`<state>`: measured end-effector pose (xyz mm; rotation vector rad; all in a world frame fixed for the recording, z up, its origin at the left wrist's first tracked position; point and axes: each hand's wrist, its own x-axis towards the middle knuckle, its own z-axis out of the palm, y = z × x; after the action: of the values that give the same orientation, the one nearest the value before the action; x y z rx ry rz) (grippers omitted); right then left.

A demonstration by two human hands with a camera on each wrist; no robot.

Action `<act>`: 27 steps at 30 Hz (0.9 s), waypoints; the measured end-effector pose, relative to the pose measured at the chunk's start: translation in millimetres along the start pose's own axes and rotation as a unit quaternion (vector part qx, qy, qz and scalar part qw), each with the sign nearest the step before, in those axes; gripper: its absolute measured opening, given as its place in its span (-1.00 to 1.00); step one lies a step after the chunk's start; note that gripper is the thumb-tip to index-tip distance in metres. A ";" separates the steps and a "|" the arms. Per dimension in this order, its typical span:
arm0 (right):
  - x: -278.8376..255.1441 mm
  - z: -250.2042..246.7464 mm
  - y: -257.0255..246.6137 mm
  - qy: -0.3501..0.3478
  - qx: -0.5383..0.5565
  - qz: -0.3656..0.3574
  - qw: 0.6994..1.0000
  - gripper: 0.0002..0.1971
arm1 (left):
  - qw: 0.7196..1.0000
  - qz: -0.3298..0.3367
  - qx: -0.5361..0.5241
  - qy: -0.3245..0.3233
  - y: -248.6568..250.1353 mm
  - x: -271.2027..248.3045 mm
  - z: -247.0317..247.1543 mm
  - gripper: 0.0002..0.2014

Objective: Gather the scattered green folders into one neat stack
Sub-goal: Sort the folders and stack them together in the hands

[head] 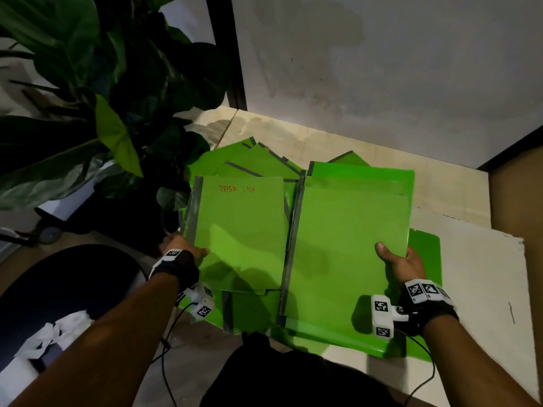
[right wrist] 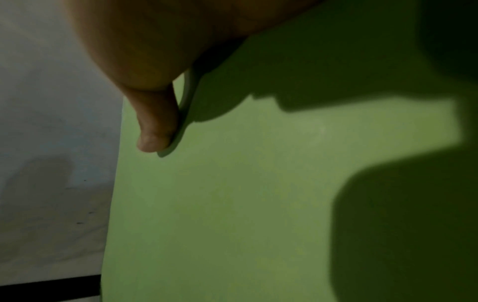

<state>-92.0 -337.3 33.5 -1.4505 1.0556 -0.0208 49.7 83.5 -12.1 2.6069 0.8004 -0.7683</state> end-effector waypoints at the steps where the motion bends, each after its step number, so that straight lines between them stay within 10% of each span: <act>1: -1.2 0.8 -0.2 0.005 -0.008 -0.003 1.000 -0.62 | 1.000 -0.002 0.004 -0.004 1.6 -1.9 -1.4 -0.07; 6: 1.8 5.4 0.8 0.025 -0.052 -0.015 0.998 -0.62 | 0.994 0.011 -0.110 0.013 8.0 -8.6 -5.6 0.01; 11: 3.3 6.5 -1.1 0.027 -0.067 -0.010 0.997 -0.58 | 0.975 0.130 -0.171 0.058 24.6 -11.0 -35.1 -0.36; 18: 5.2 5.5 7.0 0.040 -0.077 -0.003 0.996 -0.57 | 0.895 0.295 -0.310 0.129 76.1 -36.5 -100.7 -0.58; 22: 4.0 5.2 9.4 0.042 -0.074 -0.002 0.996 -0.59 | 0.822 0.338 -0.458 0.018 95.4 -47.0 -100.0 -0.61; 27: 4.2 9.1 8.8 0.031 -0.043 0.018 0.998 -0.43 | 0.867 0.324 -0.373 -0.070 103.0 -64.6 -17.5 -0.59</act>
<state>-89.2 -330.9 22.1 -1.5170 1.1449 0.0051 72.2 -18.6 52.5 1.8762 0.0864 -0.3328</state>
